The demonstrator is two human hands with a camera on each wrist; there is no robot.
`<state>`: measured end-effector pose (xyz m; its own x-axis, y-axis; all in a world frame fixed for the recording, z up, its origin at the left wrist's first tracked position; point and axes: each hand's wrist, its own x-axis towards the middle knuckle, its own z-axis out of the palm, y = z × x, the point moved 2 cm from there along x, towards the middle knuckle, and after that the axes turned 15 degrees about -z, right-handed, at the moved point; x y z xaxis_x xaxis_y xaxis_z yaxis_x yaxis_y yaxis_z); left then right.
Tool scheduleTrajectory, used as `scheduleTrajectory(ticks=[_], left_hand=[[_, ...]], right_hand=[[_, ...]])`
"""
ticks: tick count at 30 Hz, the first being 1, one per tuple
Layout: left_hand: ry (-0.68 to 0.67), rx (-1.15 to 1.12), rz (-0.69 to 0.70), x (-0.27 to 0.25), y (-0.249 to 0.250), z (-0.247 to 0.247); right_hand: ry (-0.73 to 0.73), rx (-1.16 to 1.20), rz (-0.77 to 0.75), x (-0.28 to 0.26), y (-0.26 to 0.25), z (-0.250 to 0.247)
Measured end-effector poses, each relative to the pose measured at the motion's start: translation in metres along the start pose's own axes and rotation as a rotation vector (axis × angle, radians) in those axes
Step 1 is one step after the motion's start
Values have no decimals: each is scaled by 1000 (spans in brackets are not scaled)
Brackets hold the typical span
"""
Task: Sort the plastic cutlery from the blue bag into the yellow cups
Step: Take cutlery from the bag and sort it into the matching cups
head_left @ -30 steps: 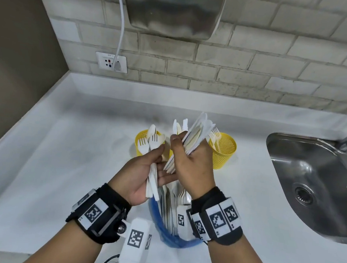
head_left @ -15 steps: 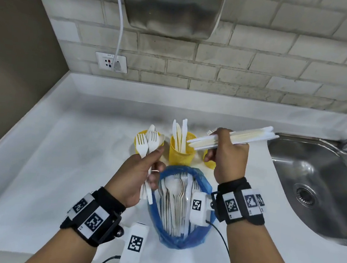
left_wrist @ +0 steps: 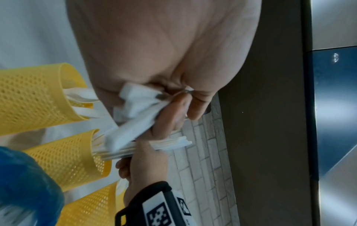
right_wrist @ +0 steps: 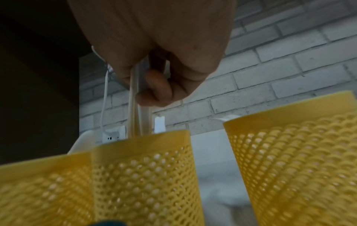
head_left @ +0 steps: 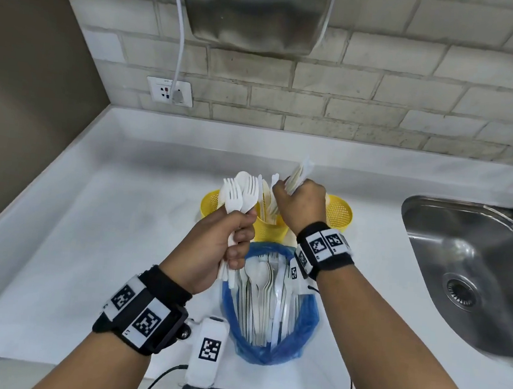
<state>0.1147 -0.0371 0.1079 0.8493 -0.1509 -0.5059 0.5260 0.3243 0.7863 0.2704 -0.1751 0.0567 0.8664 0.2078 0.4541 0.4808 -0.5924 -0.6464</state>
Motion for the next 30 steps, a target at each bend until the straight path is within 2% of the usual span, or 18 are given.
scheduleTrajectory(ticks=[6,11,14,17,24,28,30], left_hand=[[5,39,64,-5,-6,-7],[10,74,93,-8,-9,-10],[14,78,98,-10,-9,-11],[1,90,108,-11,-8,-11],[25,118,110,-12,-9,-9],[37,135,123,-13,-11,-11],[67,205,151,-16,-13,-11]], right_hand=[[-201,-164,37,-1,4,19],[-265,-303,60,-6,0,24],[-301,-473,1,-10,-3,27],[-261,-480,-33,-12,-3,28],[-84,-272,-44,-17,-13,9],[130,59,-79,-29,-39,-18],[192,241,-67,-40,-57,-31]])
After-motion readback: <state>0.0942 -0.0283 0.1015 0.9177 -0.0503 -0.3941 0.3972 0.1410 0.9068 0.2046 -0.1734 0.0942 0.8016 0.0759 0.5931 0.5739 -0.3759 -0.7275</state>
